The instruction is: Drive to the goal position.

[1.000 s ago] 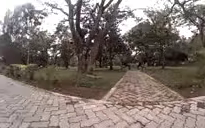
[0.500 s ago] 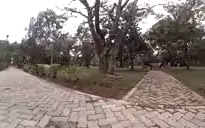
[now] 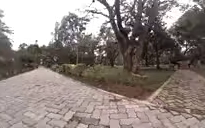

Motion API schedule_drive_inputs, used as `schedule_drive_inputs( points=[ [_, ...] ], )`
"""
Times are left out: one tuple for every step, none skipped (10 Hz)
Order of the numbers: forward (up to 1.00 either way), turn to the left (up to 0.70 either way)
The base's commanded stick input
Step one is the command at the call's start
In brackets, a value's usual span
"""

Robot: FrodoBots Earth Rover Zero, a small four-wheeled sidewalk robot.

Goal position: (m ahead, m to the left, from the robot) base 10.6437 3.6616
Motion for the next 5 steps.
schedule_drive_inputs(
  points=[
    [0.0,0.7],
    [0.0,0.7],
    [0.0,0.7],
    [0.0,0.7],
    [0.0,0.7]
  ],
)
